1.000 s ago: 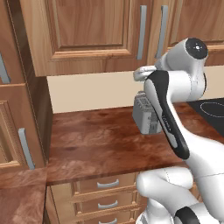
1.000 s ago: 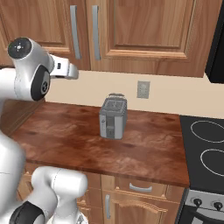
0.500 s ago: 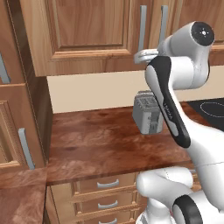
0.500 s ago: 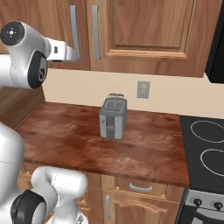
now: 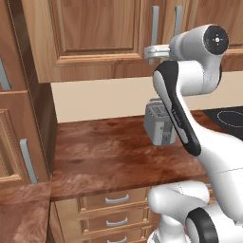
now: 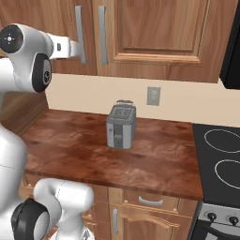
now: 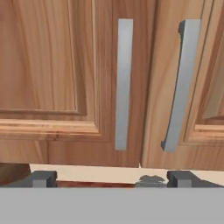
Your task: Move the shaker and shaker from the cabinet to the dining counter.
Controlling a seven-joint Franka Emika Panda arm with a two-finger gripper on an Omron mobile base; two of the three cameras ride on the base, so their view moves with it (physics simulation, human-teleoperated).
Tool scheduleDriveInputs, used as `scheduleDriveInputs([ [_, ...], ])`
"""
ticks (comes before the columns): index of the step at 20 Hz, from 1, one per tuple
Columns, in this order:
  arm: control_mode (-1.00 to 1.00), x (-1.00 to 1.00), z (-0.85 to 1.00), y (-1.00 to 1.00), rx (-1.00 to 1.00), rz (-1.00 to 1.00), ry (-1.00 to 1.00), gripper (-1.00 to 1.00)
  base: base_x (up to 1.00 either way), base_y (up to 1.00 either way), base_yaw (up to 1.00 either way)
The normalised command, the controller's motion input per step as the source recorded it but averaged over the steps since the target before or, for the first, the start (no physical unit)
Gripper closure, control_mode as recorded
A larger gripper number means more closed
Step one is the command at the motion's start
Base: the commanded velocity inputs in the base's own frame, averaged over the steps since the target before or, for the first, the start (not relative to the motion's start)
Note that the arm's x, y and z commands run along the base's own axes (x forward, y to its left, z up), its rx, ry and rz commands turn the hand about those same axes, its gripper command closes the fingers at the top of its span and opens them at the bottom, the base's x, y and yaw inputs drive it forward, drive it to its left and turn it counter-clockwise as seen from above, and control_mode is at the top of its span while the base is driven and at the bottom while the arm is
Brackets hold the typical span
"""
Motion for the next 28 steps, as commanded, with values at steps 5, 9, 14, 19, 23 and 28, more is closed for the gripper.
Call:
scheduleDriveInputs([
  [5,-1.00,0.24,0.41,0.00,0.00,-0.04,0.02,-1.00,0.00,0.00,0.00],
  [9,-1.00,0.25,0.28,0.00,0.01,-0.02,0.06,-1.00,0.00,0.00,0.00],
  [14,-1.00,0.21,0.05,0.00,0.02,0.00,0.04,-1.00,0.00,0.00,0.00],
  [19,-1.00,0.25,0.00,-0.04,0.05,0.00,0.10,-1.00,0.00,0.00,0.00],
  [23,-1.00,0.25,-0.09,-0.09,0.03,0.00,0.05,-1.00,0.00,0.00,0.00],
  [28,-1.00,0.34,-0.09,-0.05,0.01,0.00,0.00,-1.00,0.00,0.00,0.00],
])
